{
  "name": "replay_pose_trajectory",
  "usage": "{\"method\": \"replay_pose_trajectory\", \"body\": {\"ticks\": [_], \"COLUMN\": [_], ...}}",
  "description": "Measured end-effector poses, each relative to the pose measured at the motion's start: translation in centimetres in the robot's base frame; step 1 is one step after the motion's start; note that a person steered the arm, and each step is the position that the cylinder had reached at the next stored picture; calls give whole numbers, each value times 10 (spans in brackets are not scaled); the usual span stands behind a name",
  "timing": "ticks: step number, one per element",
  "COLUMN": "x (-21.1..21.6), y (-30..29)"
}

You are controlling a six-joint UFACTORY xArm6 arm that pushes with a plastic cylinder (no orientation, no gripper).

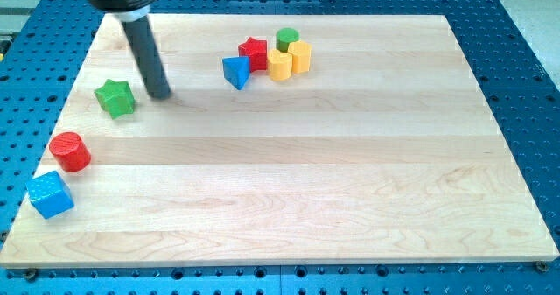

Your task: Place the green star to the center left of the board

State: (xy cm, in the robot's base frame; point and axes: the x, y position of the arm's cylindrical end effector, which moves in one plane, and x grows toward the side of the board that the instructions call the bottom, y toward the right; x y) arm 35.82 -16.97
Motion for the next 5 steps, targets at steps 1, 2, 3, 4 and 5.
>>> {"method": "replay_pose_trajectory", "body": {"ticks": [1,2,3,4,5], "x": [25,55,24,17,50], "y": [-25,-39,-21,-61,-71]}}
